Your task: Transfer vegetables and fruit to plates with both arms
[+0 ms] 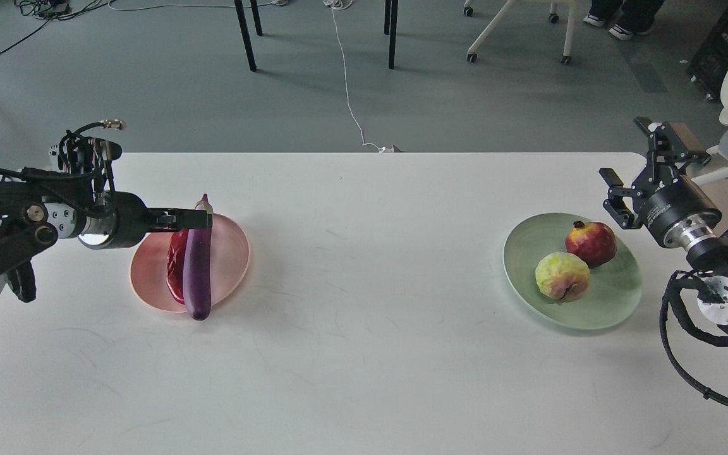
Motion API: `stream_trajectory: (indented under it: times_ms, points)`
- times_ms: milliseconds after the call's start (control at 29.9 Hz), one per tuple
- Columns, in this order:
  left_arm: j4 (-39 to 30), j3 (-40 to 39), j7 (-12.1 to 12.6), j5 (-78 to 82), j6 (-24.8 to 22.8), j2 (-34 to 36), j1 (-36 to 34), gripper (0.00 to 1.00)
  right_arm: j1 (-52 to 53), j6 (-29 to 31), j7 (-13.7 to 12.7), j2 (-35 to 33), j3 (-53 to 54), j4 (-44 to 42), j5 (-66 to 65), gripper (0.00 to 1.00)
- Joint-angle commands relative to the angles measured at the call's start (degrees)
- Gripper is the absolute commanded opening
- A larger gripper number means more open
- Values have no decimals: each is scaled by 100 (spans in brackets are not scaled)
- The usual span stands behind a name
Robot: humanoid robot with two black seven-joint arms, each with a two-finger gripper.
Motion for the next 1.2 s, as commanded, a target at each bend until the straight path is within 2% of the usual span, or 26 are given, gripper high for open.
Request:
stream_trajectory:
  times_ms: [0,100,267,334,368,401,501,535,635,735,802,936,1169]
  points:
    - [8,-994,-406,-508,186,-78,146,100,21,-53,0,35,4,-10,-5,99]
    - [-1,-1506,-687,-1806,660,-324,602,100,-5,-71,0,43,57,-10,-5,99]
    - [-1,-1709,-793,-3769,1741,-719,1016,100,56,-106,0,184,75,8,-5,99]
    - [34,-1892,-959,-4122,1979,-991,1262,100,100,-123,0,237,75,-9,-5,99]
    - [60,-2085,-1143,-4141,2007,-1141,1402,100,153,-124,0,237,75,-18,-5,99]
    - [60,-2365,-1476,-4132,2007,-1316,1613,100,205,-115,0,237,75,-44,-14,99]
    - [78,-3218,-2750,-4097,1981,-1747,2350,100,250,-80,0,368,75,-185,-14,99]
    - [87,-3377,-2908,-4088,1937,-1853,2527,100,250,-62,0,403,75,-194,-14,99]
    - [227,-3686,-2886,-4088,1368,-2126,2801,100,259,-9,0,413,75,-177,-5,99]
    - [639,-4001,-2658,-4106,542,-2302,3003,100,259,8,0,421,84,-168,3,99]
    - [877,-4265,-2456,-4106,294,-2442,3021,100,241,122,0,421,84,-168,3,99]
    - [1194,-4539,-2147,-4167,240,-2601,3021,100,188,246,0,448,48,-168,-5,99]
    - [1212,-4548,-2121,-4185,205,-2575,3021,100,171,228,0,624,66,-106,-5,99]
